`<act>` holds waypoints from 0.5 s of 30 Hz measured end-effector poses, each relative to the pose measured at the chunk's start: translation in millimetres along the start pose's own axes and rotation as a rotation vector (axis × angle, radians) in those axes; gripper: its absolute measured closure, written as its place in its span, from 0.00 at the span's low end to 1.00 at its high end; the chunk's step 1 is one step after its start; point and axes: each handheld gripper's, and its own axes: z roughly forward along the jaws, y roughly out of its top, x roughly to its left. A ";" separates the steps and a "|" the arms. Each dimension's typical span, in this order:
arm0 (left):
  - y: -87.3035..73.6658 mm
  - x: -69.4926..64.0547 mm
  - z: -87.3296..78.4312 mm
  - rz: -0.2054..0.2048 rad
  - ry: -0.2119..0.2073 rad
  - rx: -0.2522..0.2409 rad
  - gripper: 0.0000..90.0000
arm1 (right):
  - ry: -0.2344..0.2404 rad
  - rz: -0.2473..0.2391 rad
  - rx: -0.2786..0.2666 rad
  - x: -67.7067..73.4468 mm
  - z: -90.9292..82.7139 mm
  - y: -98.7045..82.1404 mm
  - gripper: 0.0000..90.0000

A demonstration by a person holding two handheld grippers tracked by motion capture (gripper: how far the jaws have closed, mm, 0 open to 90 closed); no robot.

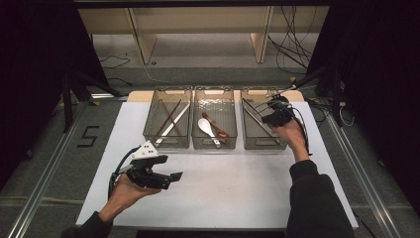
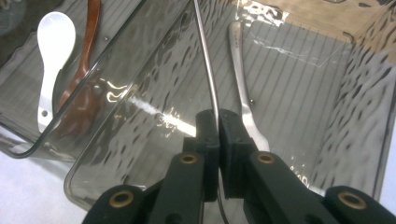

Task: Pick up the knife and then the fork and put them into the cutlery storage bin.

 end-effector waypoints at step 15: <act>-0.4 -0.3 1.1 0.002 -0.002 0.003 0.21 | -0.010 0.030 0.003 -1.0 11.0 0.3 0.82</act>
